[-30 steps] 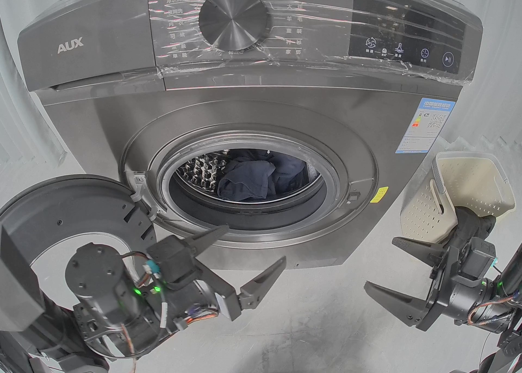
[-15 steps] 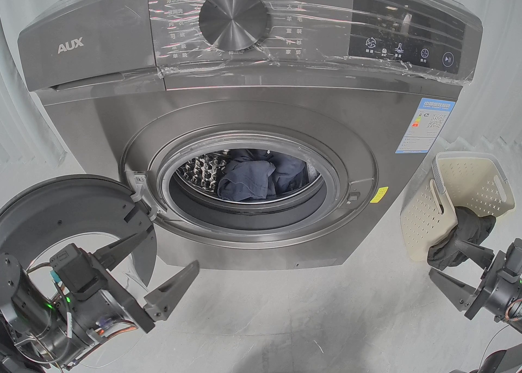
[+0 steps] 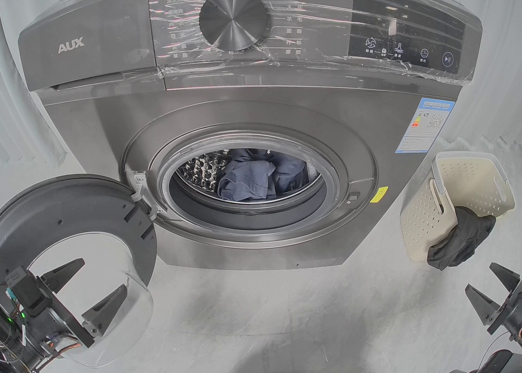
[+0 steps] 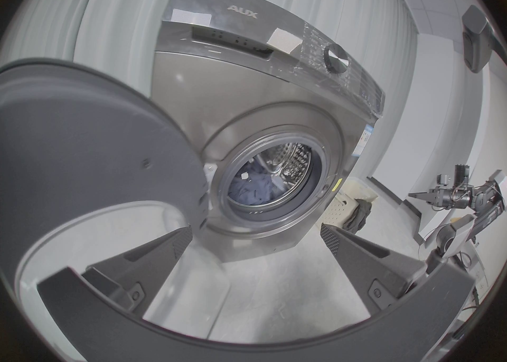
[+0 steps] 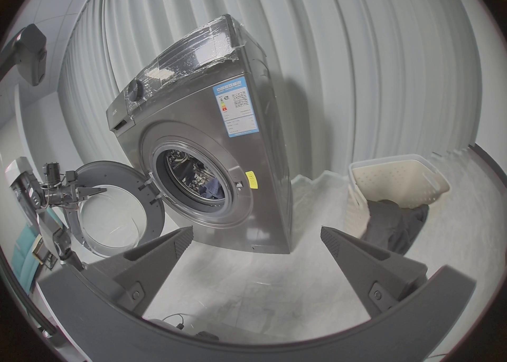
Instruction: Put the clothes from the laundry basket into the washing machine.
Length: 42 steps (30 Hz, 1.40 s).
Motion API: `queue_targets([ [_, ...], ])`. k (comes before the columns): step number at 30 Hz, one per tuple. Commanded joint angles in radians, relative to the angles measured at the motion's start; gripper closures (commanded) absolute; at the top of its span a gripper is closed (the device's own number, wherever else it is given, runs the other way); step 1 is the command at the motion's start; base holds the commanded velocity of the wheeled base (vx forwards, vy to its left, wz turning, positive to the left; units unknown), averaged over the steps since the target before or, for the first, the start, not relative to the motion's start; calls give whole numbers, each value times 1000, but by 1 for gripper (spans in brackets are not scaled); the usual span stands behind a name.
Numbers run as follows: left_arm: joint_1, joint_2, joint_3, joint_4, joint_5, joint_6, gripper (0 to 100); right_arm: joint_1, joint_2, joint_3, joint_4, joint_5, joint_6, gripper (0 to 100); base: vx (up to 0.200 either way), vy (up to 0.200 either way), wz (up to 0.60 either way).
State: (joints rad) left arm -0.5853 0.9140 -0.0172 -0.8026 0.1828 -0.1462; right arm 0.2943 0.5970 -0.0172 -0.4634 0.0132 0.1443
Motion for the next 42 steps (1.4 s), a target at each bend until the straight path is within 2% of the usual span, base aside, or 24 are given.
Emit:
queue_targets([
  [1,93,-311,17,194,-9,30,0,-66,-269,13,184,-2,-3,0,-200,0,0],
  [5,157,-442,17,286,-57,42,0,-79,-362,8,275,-6,-22,0,-200,0,0],
  [7,202,-517,17,350,-98,51,0,-109,-413,13,307,-6,-41,0,-200,0,0],
  [8,202,-517,17,350,-98,51,0,-109,-413,13,307,-6,-41,0,-200,0,0],
  [9,248,-592,17,434,-128,73,0,-135,-465,16,345,-6,-46,0,-200,0,0],
  [10,260,-612,17,454,-132,74,0,-141,-476,16,358,-7,-48,0,-200,0,0],
  [12,331,-702,17,559,-157,79,0,-155,-507,16,402,-12,-49,0,-100,0,0],
  [14,372,-758,17,606,-181,77,0,-155,-507,16,399,-36,-51,0,0,0,0],
  [16,432,-822,17,669,-213,71,0,-156,-507,16,401,-84,-54,0,0,0,0],
  [18,444,-824,17,726,-198,73,0,-167,-507,11,411,-105,-61,0,0,0,0],
  [21,453,-824,17,729,-177,50,0,-204,-508,14,402,-108,-81,0,0,-67,0],
  [22,455,-824,17,729,-177,48,0,-207,-508,14,402,-108,-83,0,0,-200,0],
  [23,466,-824,17,729,-177,48,0,-250,-522,11,414,-91,-109,0,0,-200,0],
  [25,499,-825,17,729,-178,51,0,-290,-557,11,414,-78,-140,0,0,-200,0],
  [27,519,-827,17,730,-180,53,0,-299,-576,17,422,-65,-135,0,0,-200,0],
  [28,578,-859,17,732,-195,56,0,-294,-597,17,459,-38,-134,0,0,-200,0],
  [29,605,-893,17,732,-220,62,0,-293,-597,17,466,-33,-135,0,0,-200,0],
  [34,595,-900,17,740,-238,71,0,-293,-597,17,463,-29,-143,0,0,-200,0],
  [37,591,-911,17,738,-287,50,0,-293,-597,17,463,-12,-147,0,0,-200,0],
  [38,591,-911,17,730,-338,36,0,-293,-597,16,465,5,-155,0,0,-200,0],
  [39,591,-911,17,732,-361,25,0,-293,-597,16,465,11,-158,0,0,-200,0],
  [41,591,-913,17,735,-373,39,0,-293,-597,16,463,11,-158,0,0,-200,0],
  [42,593,-913,17,738,-371,59,0,-293,-597,17,463,11,-157,0,0,-200,0],
])
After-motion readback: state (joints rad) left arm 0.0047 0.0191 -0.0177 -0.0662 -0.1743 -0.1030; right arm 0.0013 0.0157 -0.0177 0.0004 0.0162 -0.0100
